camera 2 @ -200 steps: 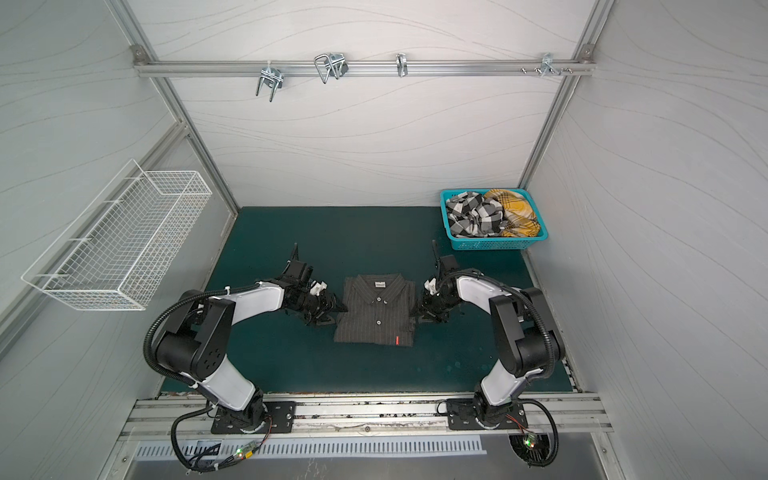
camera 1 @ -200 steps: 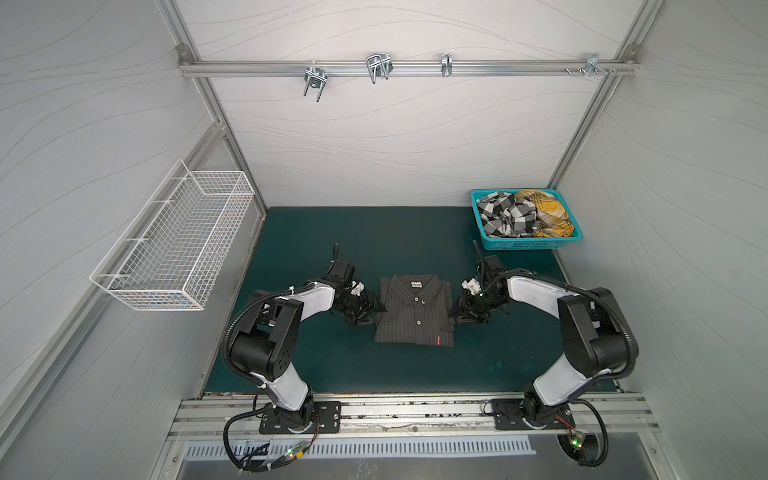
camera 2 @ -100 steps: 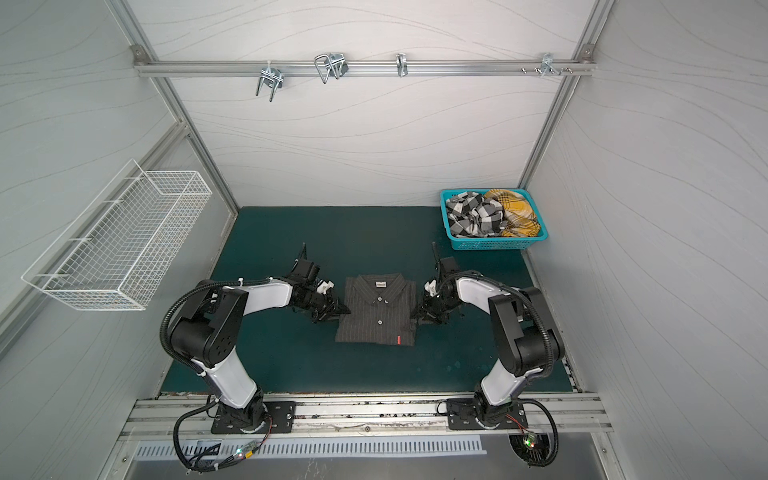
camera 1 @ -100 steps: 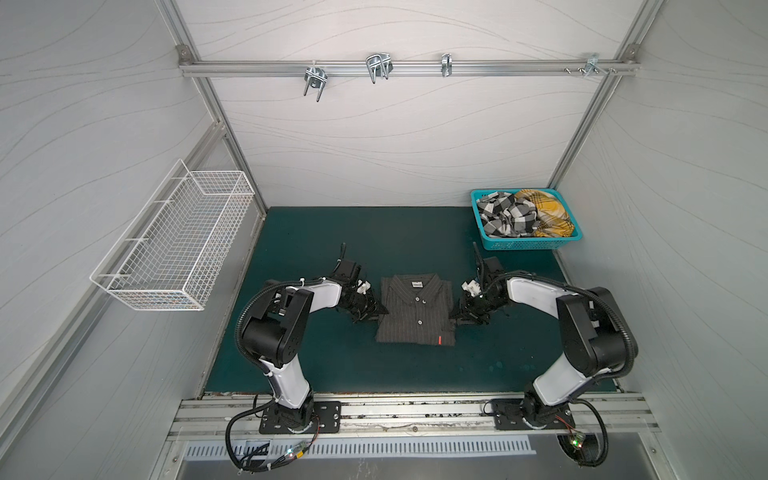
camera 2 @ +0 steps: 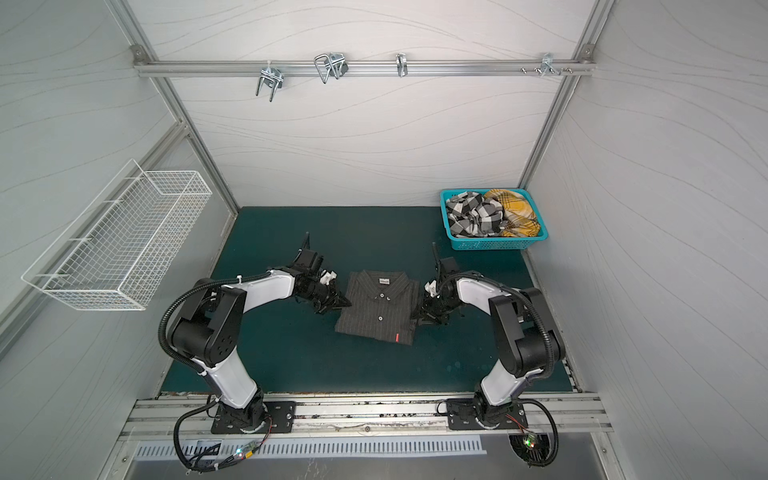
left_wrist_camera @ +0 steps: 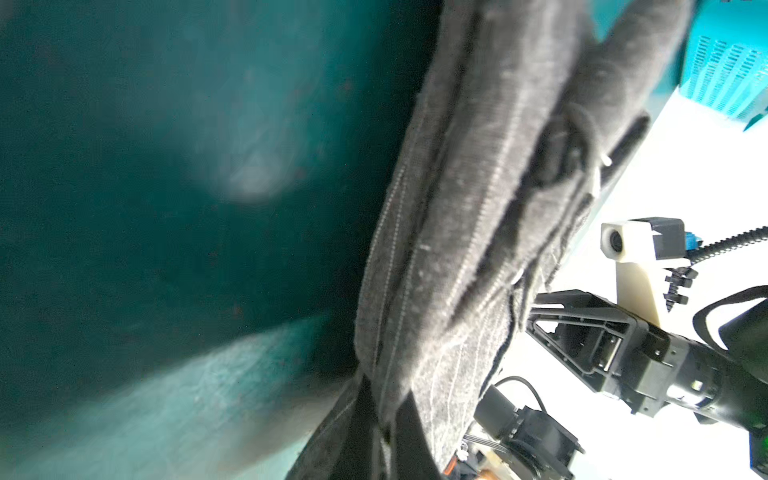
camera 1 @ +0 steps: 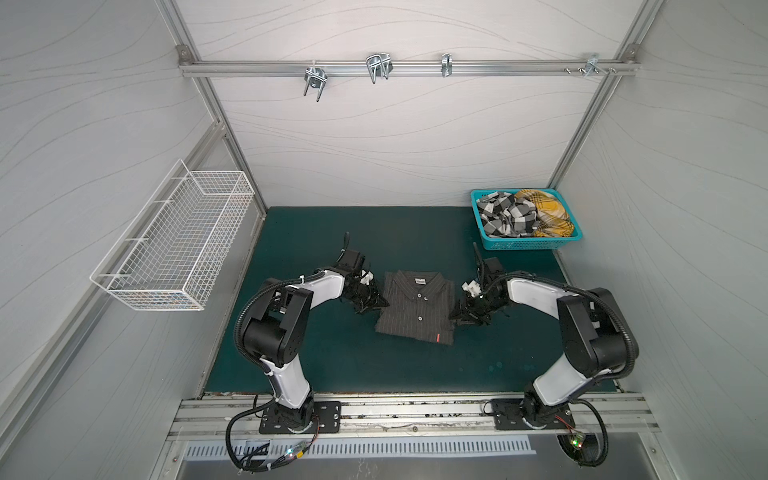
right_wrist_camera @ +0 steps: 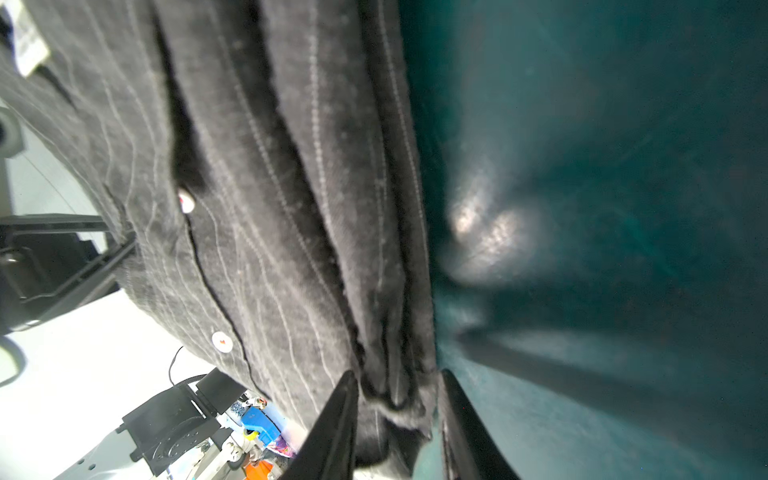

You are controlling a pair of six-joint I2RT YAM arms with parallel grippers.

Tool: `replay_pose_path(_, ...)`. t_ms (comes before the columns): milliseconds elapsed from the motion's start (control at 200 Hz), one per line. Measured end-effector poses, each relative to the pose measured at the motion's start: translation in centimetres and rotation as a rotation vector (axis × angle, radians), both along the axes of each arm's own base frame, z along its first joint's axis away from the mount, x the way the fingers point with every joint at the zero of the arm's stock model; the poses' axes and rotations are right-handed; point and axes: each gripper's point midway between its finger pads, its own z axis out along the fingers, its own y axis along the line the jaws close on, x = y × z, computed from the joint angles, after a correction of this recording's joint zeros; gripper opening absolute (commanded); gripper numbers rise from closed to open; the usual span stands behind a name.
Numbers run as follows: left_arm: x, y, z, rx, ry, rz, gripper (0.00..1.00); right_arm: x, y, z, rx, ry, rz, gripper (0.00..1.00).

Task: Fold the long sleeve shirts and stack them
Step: 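Drag the shirt with the left gripper toward the wire basket while the right gripper releases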

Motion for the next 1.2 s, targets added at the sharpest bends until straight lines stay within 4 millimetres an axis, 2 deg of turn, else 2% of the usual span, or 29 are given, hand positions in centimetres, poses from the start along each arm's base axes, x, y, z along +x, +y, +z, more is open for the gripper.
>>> replay_pose_path(135, 0.4, 0.8, 0.1, 0.072, -0.029, -0.021, 0.00, 0.2, -0.1, 0.7, -0.001, -0.025, -0.002, 0.33)
replay_pose_path(260, 0.4, 2.6, -0.7, 0.171, -0.036, -0.029, 0.00, 0.3, -0.3, 1.4, -0.008, -0.052, -0.005, 0.33)
replay_pose_path(360, 0.8, 5.0, -1.2, 0.234, -0.030, 0.000, 0.00, 0.3, -0.4, 1.6, -0.015, -0.061, -0.007, 0.32)
replay_pose_path(535, 2.3, 10.5, -1.6, 0.381, -0.036, 0.057, 0.00, 0.3, -0.5, 1.7, -0.019, -0.069, -0.008, 0.32)
replay_pose_path(705, 5.6, 15.5, -0.1, 0.529, -0.090, 0.090, 0.00, 0.0, -0.6, 2.2, -0.013, -0.085, -0.008, 0.32)
replay_pose_path(950, 9.7, 24.2, 2.0, 0.727, -0.121, 0.212, 0.00, -0.2, -0.1, 2.8, 0.004, -0.097, 0.004, 0.31)
replay_pose_path(1086, 13.4, 28.0, 3.1, 0.834, -0.151, 0.231, 0.00, -0.9, 0.8, 2.8, 0.006, -0.091, 0.034, 0.31)
replay_pose_path(1201, 17.1, 30.2, 4.1, 0.913, -0.196, 0.225, 0.00, -1.4, 1.5, 2.8, 0.007, -0.084, 0.055, 0.31)
